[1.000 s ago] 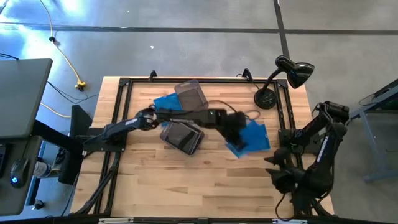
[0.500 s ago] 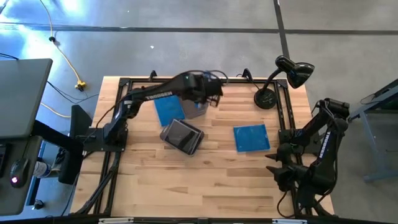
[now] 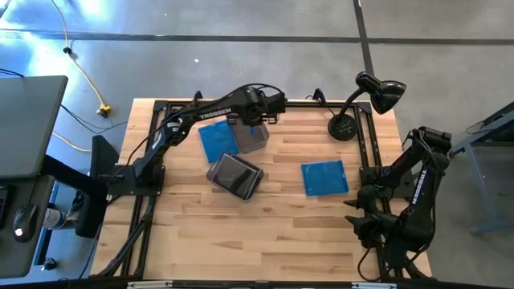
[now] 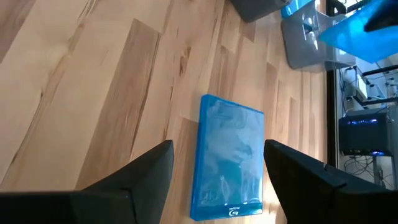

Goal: Pick & place jewel cases by type
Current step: Put the bottom left blue CD case into the top black bin

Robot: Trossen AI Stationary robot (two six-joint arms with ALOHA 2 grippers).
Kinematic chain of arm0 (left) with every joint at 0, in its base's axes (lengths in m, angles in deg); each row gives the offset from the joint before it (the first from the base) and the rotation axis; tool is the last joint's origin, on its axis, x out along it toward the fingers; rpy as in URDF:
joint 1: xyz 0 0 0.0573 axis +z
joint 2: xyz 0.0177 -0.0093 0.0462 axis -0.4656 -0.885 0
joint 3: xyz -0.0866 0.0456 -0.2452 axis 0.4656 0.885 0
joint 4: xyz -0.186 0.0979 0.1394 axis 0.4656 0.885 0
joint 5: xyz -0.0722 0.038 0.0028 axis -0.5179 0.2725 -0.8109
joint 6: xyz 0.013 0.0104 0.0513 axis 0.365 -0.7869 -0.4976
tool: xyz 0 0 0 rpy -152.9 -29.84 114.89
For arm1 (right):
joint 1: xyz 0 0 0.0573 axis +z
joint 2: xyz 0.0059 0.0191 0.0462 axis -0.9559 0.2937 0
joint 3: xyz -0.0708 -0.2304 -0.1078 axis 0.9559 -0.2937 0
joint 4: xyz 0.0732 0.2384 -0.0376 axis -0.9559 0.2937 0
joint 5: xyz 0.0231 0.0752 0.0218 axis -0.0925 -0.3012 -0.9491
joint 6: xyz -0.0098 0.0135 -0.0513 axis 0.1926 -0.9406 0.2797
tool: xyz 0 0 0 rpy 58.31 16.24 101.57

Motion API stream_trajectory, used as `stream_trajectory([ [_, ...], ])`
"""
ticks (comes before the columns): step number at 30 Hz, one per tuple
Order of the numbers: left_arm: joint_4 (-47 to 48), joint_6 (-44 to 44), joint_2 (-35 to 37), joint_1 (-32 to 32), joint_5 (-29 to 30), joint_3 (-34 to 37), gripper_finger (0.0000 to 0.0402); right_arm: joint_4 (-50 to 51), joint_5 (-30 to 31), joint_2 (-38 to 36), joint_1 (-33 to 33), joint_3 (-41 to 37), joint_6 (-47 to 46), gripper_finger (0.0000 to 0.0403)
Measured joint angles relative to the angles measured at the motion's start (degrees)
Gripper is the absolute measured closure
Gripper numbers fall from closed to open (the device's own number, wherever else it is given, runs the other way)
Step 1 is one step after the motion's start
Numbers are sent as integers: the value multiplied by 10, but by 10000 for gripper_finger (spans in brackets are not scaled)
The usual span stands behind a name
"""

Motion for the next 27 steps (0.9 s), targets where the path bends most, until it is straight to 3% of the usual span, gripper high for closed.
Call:
stream_trajectory([
  [6,-3,31,0,1,10,40,357,0,-7,0,0,0,3,155],
  [12,-3,30,0,-8,-21,58,322,2,-31,0,0,0,16,155],
  [19,-7,28,0,-31,4,59,317,-2,-31,0,0,0,18,155],
  [27,-81,3,0,-49,17,59,316,-4,-31,0,0,0,18,155],
])
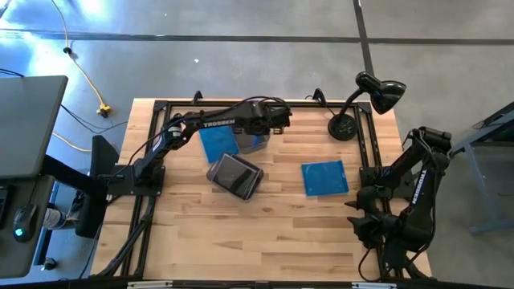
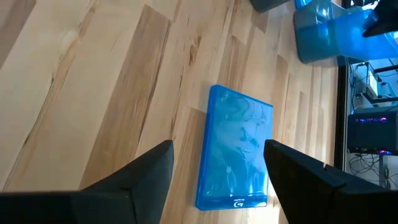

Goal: Pick & place jewel cases by type
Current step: Put the bottom left blue CD case into the top black bin, then adjust the bottom black bin

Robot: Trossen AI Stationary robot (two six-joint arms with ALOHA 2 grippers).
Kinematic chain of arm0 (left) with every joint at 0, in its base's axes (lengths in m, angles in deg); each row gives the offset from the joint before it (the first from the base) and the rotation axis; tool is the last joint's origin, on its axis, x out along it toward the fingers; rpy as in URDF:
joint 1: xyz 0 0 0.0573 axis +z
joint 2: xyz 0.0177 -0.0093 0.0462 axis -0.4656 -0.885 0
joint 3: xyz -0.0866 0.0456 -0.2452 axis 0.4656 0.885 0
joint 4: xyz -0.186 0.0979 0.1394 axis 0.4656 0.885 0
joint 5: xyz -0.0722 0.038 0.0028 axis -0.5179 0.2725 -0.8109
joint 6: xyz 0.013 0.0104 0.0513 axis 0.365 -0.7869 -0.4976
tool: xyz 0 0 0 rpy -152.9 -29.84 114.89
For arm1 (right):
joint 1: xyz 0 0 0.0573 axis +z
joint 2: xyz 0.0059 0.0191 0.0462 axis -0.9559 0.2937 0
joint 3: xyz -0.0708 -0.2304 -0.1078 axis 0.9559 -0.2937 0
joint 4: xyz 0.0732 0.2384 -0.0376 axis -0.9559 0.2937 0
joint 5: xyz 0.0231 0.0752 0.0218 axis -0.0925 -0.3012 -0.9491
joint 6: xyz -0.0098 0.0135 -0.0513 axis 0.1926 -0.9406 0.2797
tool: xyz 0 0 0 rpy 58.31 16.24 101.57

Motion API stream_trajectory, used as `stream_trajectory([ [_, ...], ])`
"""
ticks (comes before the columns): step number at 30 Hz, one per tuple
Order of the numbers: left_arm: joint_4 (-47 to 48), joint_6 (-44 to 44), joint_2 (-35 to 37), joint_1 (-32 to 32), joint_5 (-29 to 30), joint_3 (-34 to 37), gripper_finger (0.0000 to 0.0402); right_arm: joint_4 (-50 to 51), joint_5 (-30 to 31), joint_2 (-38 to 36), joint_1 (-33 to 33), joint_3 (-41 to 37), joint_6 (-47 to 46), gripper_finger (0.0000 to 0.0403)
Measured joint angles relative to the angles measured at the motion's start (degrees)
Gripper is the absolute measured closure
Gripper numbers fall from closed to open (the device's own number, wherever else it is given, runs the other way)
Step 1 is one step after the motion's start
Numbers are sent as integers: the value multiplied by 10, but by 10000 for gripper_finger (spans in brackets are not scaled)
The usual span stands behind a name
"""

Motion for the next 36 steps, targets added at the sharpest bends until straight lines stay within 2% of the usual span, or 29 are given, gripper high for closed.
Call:
stream_trajectory([
  [8,-128,-104,5,1,-7,-10,316,0,2,0,0,0,-4,155],
  [13,-131,-140,11,1,10,-59,316,-2,12,0,0,0,-5,155],
  [17,-119,-149,11,1,2,-78,316,-20,-10,0,0,0,-5,155],
  [22,-111,-186,10,1,-1,-78,316,-27,-51,0,0,0,-5,155],
  [30,-140,-297,12,-13,-64,-78,316,-38,-157,0,0,0,-5,155],
  [36,-127,-366,12,-40,-102,-90,316,-40,-223,0,0,0,-5,155],
])
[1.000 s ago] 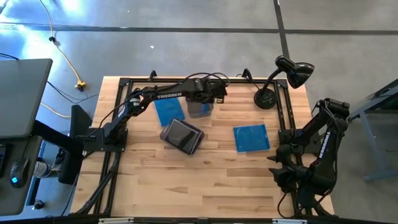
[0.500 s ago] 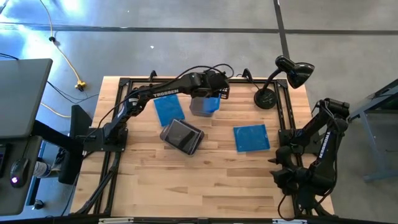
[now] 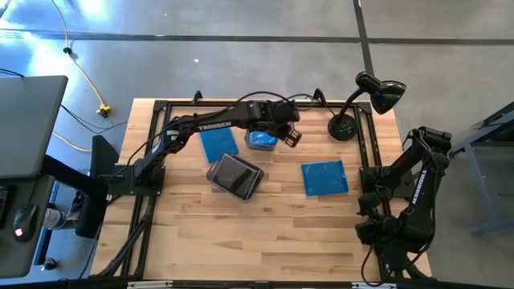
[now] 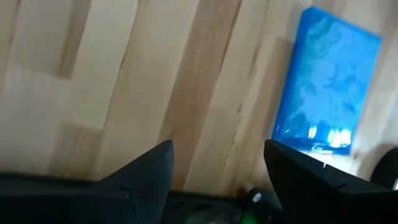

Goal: Pick & place jewel cases by type
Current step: Adjust the bottom black bin

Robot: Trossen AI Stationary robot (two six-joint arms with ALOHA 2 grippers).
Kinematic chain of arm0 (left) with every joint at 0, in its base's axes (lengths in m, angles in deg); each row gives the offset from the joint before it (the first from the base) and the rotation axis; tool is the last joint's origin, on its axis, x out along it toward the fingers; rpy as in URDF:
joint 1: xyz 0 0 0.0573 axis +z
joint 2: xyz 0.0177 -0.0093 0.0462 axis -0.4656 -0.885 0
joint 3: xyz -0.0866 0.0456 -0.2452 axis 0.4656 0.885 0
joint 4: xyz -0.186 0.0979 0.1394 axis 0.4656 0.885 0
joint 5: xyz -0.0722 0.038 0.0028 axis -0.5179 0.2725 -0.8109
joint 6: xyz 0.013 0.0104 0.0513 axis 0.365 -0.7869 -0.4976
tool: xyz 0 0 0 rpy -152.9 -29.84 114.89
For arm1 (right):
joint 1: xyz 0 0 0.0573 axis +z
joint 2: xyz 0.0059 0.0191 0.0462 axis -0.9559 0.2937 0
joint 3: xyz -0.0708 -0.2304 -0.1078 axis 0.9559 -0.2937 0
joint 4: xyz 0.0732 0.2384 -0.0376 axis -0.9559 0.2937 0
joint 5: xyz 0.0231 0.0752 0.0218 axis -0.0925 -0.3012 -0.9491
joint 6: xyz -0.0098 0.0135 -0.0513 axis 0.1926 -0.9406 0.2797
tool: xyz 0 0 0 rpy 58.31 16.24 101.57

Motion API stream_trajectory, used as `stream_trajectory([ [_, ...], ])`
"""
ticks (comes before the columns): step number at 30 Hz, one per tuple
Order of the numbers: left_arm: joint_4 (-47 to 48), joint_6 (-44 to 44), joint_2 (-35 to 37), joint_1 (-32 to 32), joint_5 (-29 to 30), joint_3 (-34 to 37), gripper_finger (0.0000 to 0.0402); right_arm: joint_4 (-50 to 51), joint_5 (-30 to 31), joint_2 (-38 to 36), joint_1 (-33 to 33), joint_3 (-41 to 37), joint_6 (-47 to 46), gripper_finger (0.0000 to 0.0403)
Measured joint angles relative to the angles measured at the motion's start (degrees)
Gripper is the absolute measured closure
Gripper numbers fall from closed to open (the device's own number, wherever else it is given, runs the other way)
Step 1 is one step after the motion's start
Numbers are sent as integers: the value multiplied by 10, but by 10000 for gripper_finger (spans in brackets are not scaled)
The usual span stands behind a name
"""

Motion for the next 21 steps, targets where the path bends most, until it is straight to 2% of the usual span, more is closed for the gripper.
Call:
stream_trajectory([
  [3,2,-3,0,-22,-6,-22,316,-2,-19,0,0,0,0,155],
  [7,25,-8,22,-57,19,-23,316,-6,-32,0,0,0,0,155],
  [14,171,89,76,-140,183,-24,316,-14,-31,0,0,0,0,155],
  [19,269,173,92,-205,261,-24,316,-18,-31,0,0,0,0,155],
  [21,298,206,91,-225,272,-24,316,-20,-31,0,0,0,0,155],
])
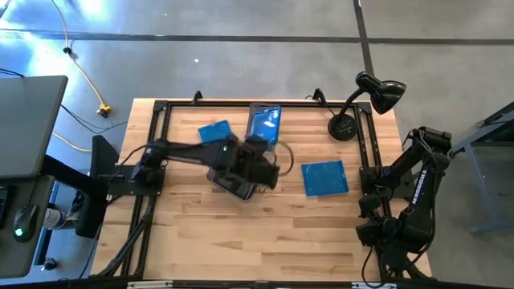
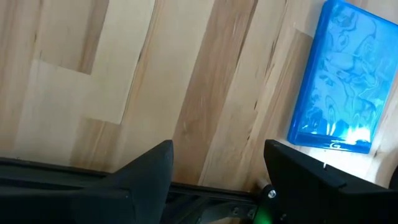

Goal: Pick & place jewel cases by type
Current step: Adjust the bottom black bin

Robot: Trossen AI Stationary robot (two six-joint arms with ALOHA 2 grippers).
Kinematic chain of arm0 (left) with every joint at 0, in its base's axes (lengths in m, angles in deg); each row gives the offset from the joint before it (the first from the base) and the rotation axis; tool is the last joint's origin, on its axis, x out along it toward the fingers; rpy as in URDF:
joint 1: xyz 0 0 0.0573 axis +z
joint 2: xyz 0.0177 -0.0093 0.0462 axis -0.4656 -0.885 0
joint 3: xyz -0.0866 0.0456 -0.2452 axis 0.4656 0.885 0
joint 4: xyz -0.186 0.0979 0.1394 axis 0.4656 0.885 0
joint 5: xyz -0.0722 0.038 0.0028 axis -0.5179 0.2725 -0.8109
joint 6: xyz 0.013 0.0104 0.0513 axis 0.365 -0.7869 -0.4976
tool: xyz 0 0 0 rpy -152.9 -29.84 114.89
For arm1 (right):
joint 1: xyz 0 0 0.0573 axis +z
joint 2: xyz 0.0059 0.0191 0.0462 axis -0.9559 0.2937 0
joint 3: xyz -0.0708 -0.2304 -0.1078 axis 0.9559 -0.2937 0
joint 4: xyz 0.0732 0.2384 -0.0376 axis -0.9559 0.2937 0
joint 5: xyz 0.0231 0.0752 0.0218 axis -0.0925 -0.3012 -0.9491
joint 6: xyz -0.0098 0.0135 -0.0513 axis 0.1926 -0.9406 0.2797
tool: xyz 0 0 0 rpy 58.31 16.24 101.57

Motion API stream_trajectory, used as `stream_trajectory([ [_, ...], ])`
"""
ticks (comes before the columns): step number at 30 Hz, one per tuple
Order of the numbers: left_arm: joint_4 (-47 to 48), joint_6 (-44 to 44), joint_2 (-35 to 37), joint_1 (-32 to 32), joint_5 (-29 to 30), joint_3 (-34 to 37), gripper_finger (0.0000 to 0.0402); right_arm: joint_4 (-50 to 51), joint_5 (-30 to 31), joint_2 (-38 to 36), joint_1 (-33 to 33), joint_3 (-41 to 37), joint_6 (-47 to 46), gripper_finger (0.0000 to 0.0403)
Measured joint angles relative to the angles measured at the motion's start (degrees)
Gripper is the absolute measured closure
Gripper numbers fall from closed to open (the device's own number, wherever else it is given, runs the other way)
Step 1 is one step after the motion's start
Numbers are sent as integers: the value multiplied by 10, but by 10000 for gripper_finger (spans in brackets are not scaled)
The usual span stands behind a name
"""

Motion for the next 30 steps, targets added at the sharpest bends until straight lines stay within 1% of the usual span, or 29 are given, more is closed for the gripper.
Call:
stream_trajectory([
  [4,-13,15,0,-33,16,4,316,-4,0,0,0,0,0,155],
  [6,-8,15,-1,-44,34,11,316,-6,0,0,0,0,0,155],
  [8,1,36,-2,-51,48,12,316,-9,0,0,0,0,0,155],
  [11,0,46,-2,-53,59,11,316,-15,0,0,0,0,0,155],
  [23,-1,38,-2,-48,85,12,316,-40,0,0,0,0,0,155],
  [30,0,35,-2,-48,81,12,316,-57,0,0,0,0,0,155],
])
